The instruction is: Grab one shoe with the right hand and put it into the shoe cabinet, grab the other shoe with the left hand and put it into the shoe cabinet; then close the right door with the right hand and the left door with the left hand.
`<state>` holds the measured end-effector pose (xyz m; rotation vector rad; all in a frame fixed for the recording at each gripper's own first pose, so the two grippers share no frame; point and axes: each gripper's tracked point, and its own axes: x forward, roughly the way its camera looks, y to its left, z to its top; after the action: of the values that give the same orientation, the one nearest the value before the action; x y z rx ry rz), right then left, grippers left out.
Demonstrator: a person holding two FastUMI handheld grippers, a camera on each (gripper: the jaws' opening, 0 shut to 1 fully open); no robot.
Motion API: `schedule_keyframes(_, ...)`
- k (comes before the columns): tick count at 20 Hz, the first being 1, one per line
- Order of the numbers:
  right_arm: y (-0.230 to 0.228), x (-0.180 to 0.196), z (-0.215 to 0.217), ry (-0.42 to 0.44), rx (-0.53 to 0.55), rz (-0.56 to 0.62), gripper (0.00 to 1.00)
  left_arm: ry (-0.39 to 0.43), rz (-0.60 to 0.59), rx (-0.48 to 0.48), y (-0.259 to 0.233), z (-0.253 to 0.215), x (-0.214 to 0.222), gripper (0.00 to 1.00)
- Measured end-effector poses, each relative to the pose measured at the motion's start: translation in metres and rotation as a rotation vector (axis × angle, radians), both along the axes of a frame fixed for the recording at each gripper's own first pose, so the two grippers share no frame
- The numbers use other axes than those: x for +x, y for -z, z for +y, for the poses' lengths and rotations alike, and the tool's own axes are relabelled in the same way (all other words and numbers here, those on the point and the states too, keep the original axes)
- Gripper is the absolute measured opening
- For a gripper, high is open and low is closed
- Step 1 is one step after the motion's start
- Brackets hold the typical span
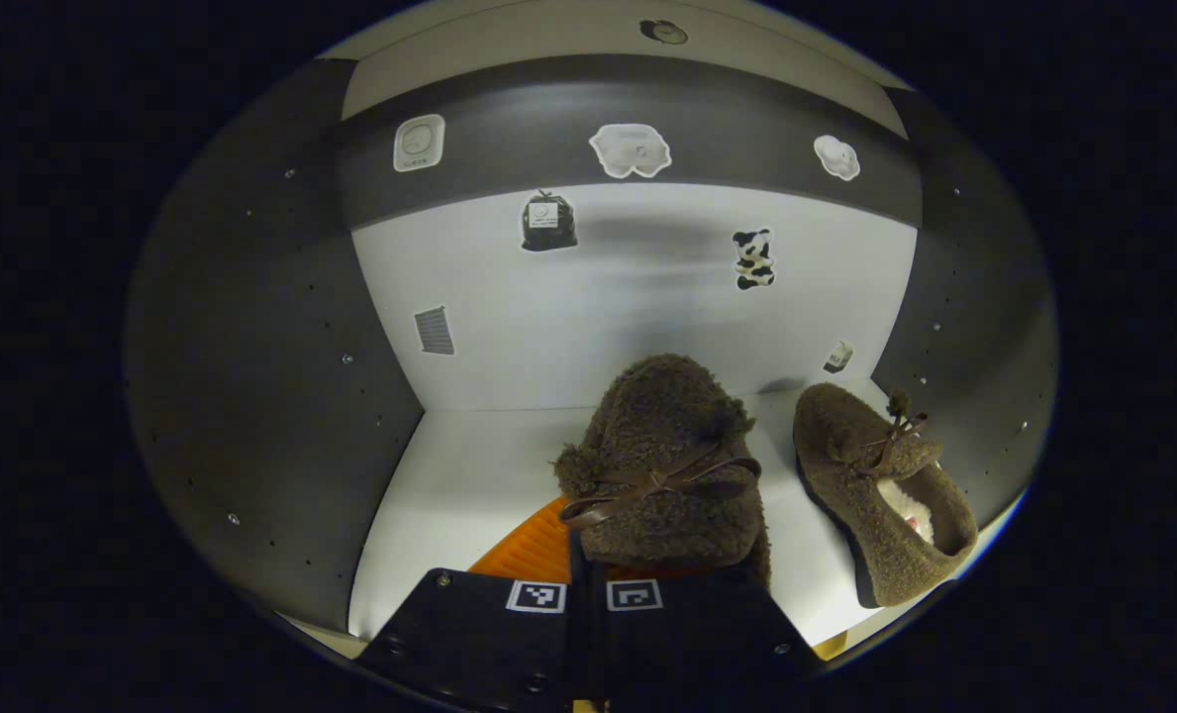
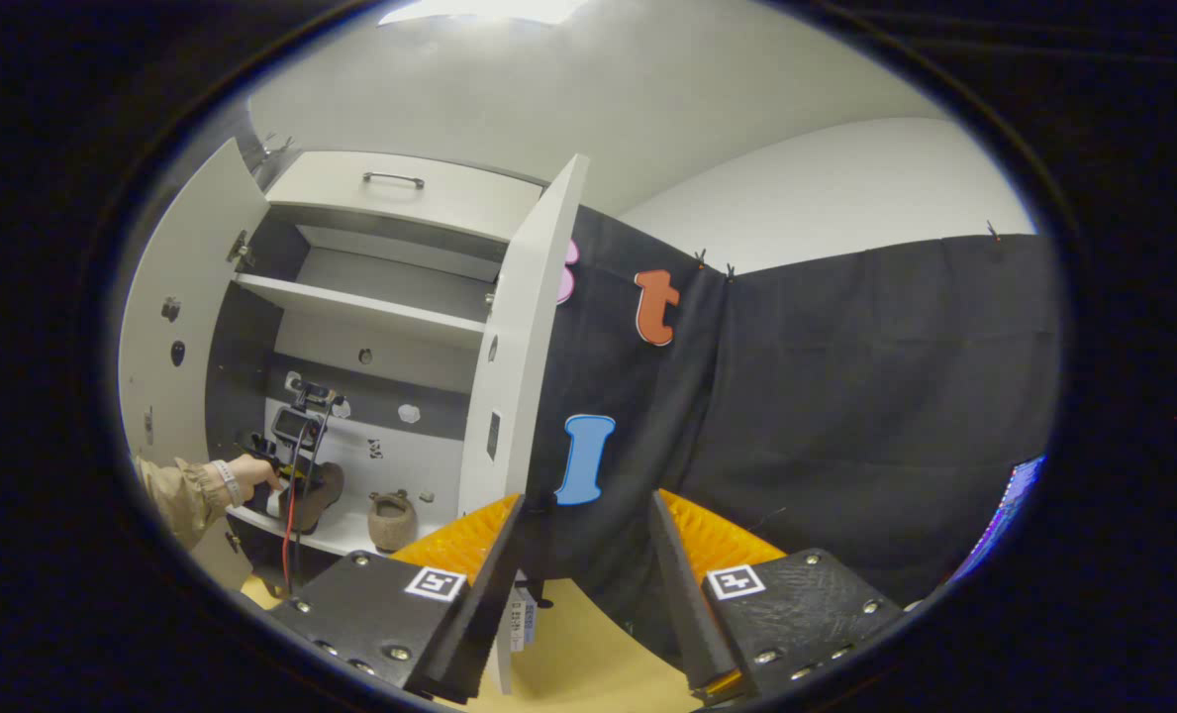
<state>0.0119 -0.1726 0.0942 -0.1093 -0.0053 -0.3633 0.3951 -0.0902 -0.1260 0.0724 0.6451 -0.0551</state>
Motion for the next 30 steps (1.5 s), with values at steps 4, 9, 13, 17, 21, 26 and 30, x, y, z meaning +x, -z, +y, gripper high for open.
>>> schedule_keyframes(4, 0.006, -0.003, -0.002, 0.009, 0.000, 0.011, 0.75, 0.027, 0.012, -0.002, 0.005, -0.005, 0.001, 0.06)
schedule_keyframes(9, 0.008, -0.003, -0.008, 0.005, 0.028, 0.012, 0.74, 0.033, 0.028, -0.014, 0.008, -0.006, -0.002, 0.20)
schedule_keyframes(13, 0.007, -0.005, -0.011, 0.005, 0.038, 0.001, 0.75, 0.038, 0.023, -0.005, 0.000, -0.005, -0.011, 0.27)
schedule_keyframes(17, 0.007, -0.009, -0.015, -0.003, 0.060, -0.004, 0.75, 0.055, -0.014, 0.010, -0.017, -0.006, -0.023, 0.36)
schedule_keyframes(21, 0.008, -0.021, -0.021, -0.022, 0.094, -0.006, 0.73, 0.045, -0.081, 0.011, -0.041, -0.004, -0.043, 0.36)
schedule_keyframes(26, 0.013, -0.021, -0.026, -0.074, 0.147, 0.001, 0.74, 0.082, -0.227, -0.025, -0.099, -0.010, -0.081, 0.36)
schedule_keyframes(30, 0.020, -0.016, -0.021, -0.131, 0.181, 0.014, 0.76, 0.108, -0.321, -0.057, -0.136, -0.011, -0.125, 0.36)
